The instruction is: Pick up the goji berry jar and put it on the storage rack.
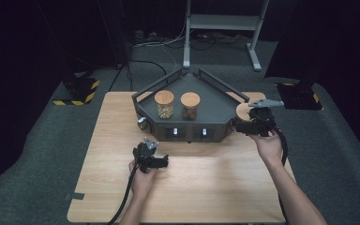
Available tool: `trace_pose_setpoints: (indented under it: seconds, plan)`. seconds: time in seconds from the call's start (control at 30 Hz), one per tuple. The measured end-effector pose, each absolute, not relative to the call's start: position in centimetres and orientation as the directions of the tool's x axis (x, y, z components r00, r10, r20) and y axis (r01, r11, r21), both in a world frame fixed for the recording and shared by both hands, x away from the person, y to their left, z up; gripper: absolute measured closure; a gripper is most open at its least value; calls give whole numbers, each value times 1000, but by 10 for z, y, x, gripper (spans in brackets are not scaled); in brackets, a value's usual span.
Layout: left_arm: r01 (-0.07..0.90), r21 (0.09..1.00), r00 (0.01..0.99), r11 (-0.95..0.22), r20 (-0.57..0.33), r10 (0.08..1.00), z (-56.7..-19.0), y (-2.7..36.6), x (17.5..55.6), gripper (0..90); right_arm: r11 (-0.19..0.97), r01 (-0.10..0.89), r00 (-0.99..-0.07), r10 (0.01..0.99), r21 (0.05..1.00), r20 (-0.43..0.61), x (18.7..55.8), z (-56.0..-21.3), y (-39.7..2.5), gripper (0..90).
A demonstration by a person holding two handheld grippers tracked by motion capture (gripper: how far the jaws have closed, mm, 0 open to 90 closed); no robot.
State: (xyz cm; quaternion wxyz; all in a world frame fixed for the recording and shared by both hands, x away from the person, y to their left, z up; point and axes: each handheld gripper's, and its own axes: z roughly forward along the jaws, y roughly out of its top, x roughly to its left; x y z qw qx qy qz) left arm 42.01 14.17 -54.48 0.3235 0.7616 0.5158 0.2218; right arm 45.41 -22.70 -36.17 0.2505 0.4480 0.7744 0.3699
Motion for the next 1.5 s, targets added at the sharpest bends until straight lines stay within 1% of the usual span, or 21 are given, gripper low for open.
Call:
trace_pose_setpoints:
  seconds: [0.53,1.5]
  plan:
    - [642,721,369,-258,4,929,-545,142,420,54,341,509,-506,861,790,-47,464,-348,-209,256]
    - [642,722,370,-258,3,929,-545,142,420,54,347,526,-523,852,776,-27,482,-338,-188,256]
